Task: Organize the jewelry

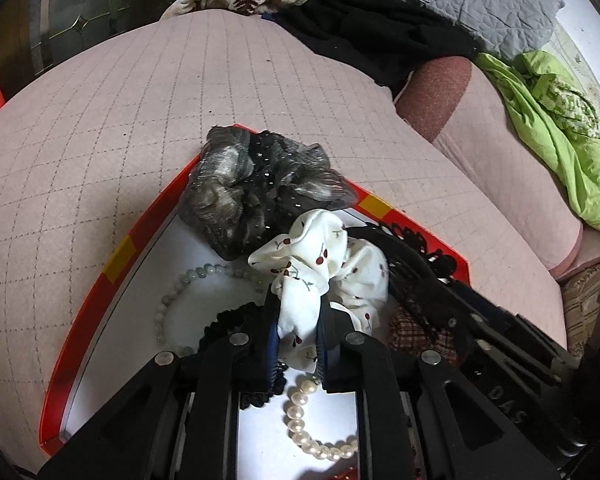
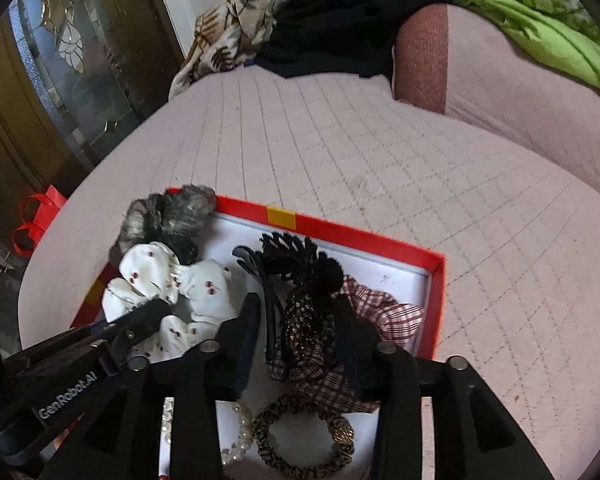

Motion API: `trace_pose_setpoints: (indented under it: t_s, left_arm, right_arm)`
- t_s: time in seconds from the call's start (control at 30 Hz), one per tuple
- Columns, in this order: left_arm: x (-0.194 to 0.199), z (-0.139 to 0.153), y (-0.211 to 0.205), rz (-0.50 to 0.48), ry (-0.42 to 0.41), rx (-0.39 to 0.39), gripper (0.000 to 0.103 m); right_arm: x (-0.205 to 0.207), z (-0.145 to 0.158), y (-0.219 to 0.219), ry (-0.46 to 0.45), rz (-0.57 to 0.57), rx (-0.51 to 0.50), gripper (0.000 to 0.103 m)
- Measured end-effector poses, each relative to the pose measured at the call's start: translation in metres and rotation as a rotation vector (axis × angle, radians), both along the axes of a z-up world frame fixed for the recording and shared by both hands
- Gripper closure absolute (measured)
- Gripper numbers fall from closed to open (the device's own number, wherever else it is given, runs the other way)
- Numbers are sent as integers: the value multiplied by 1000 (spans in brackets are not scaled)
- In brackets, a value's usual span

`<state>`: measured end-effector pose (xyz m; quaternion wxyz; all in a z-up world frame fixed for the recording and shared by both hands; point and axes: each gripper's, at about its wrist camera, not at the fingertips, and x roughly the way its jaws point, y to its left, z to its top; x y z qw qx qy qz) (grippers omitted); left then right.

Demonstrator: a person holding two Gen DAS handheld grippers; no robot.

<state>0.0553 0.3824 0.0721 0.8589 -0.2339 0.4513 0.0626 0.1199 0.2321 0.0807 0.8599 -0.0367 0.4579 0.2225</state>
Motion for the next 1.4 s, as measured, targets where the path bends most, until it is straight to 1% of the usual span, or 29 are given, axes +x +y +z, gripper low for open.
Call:
trace_pose_setpoints:
  t_s: [0.1, 0.17, 0.23, 0.3, 0.37, 0.5, 0.63, 0.7, 0.73, 0.87, 0.93, 0.97, 1.0, 1.1, 1.13, 1.17, 1.2, 1.27, 1.33, 1.4]
  left_arm:
    - [-4, 5, -3, -17, -12, 8, 88]
    - [-7, 11, -7, -22, -27, 29, 88]
    - [-12, 17, -9, -27, -38, 42, 85]
    - [-15, 20, -11, -30, -47, 48, 78]
    - [-20, 23, -13, -29, -51, 70, 69]
    - [-29, 26, -16, -33, -57, 84, 60]
    - [-37, 30, -23, -34, -74, 116, 58]
    - [-41, 34, -29, -26, -89, 157, 55]
    - [-43, 36, -32, -20, -95, 173, 55]
    - [-57, 52, -45, -2, -161, 214, 54]
    - [-67, 60, -55, 5, -194, 248, 46]
    - [-74, 65, -62, 9, -214, 272, 39]
    - [-83, 68, -70, 15, -233, 298, 33]
    - [-106, 75, -89, 18, -260, 361, 29]
    - [-117, 78, -96, 22, -264, 393, 29]
    - [-126, 81, -101, 27, -270, 413, 26]
    - [-131, 83, -105, 33, -275, 425, 20]
    - [-151, 90, -112, 71, -300, 448, 13]
    - [-165, 96, -116, 99, -319, 441, 9]
    - [-170, 103, -118, 116, -313, 426, 4]
  right_arm:
    - [-6, 14, -8, -25, -3, 13, 59]
    - [-15, 26, -20, -50, -20, 22, 58]
    - [-23, 34, -31, -64, -38, 33, 51]
    - [-32, 40, -46, -74, -72, 32, 48]
    - [-43, 41, -61, -57, -98, 40, 48]
    - [-64, 39, -84, -31, -129, 33, 48]
    - [-82, 42, -99, -44, -147, 2, 48]
    - [-89, 43, -108, -48, -158, -11, 47]
    - [-93, 44, -112, -48, -160, -12, 47]
    - [-109, 45, -131, -45, -181, -20, 45]
    - [-115, 45, -137, -37, -188, -18, 45]
    - [-119, 45, -140, -33, -192, -17, 45]
    - [-123, 46, -144, -29, -196, -18, 45]
    - [-134, 49, -153, -40, -191, -21, 44]
    - [-137, 50, -155, -46, -189, -21, 44]
    - [-140, 52, -158, -51, -188, -19, 44]
    - [-144, 53, -161, -57, -187, -13, 43]
    - [-148, 54, -166, -60, -190, -3, 43]
    - [-153, 55, -172, -60, -194, 8, 43]
    - [-159, 56, -179, -62, -205, 14, 43]
